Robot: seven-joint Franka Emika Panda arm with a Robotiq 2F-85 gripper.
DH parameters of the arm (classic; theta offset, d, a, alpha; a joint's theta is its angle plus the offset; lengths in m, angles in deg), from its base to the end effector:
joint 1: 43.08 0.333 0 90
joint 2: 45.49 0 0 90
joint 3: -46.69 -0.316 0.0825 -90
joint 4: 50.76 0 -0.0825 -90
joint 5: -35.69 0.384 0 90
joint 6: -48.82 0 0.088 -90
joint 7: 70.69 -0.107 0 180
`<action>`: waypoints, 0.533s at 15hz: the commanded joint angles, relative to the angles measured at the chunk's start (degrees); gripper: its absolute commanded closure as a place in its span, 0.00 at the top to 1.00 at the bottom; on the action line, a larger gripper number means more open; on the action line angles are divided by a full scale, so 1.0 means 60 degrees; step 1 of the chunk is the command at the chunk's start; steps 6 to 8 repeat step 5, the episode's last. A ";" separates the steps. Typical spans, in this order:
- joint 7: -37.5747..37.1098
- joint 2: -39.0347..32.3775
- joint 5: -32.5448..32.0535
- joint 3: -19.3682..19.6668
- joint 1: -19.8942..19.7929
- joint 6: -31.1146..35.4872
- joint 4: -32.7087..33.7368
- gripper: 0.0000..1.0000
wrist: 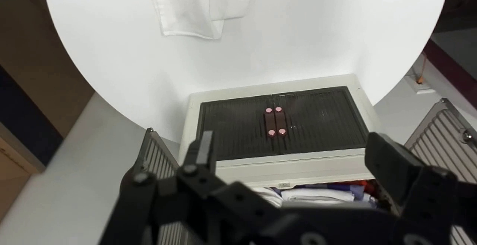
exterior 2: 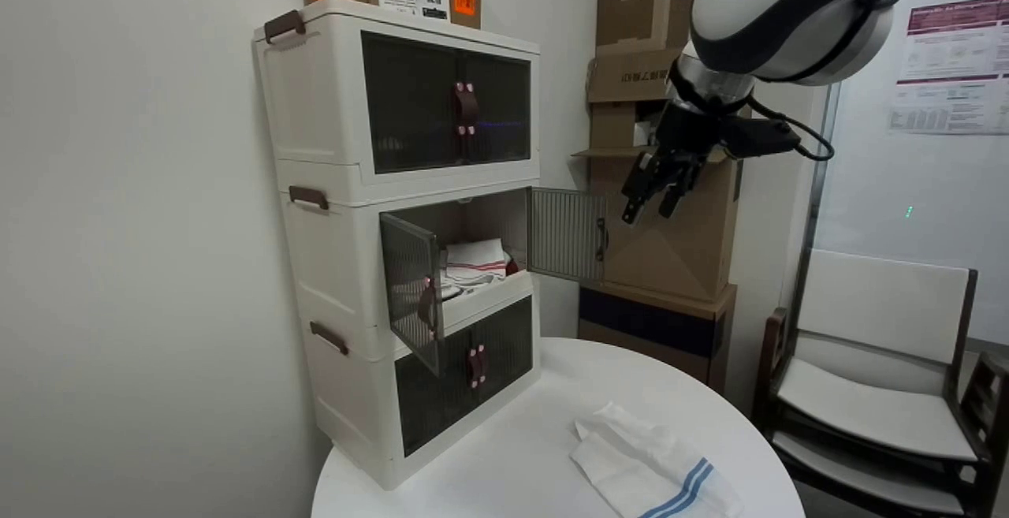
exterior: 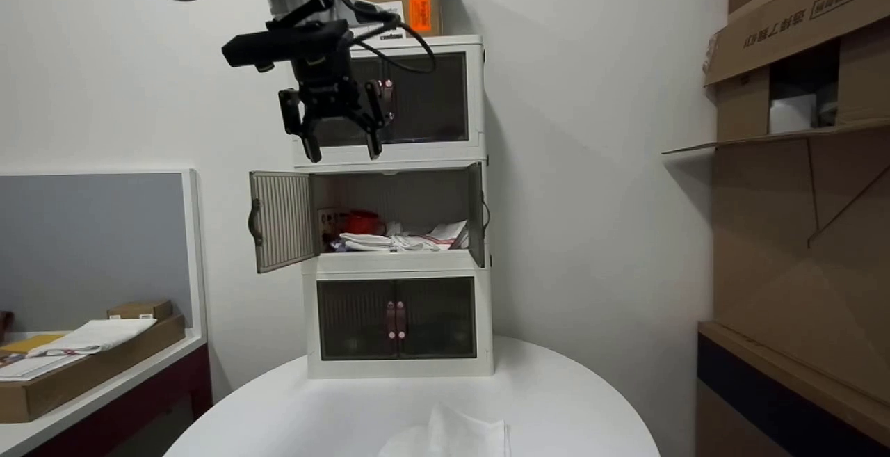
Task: Open the middle right cabinet door
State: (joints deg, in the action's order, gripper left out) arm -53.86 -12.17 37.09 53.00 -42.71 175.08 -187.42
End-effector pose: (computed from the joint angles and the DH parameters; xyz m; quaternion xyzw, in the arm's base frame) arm 0.4088 -0.0485 0.5683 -0.9753 -0.0907 -0.2012 0.0028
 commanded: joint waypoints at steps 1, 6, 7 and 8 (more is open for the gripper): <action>0.0051 0.0113 -0.0029 0.0064 0.0066 -0.0014 -0.0061 1.00; 0.0127 0.0162 -0.0028 0.0074 0.0100 0.0068 -0.0166 1.00; 0.0127 0.0162 -0.0028 0.0074 0.0100 0.0068 -0.0166 1.00; 0.0127 0.0162 -0.0028 0.0074 0.0100 0.0068 -0.0166 1.00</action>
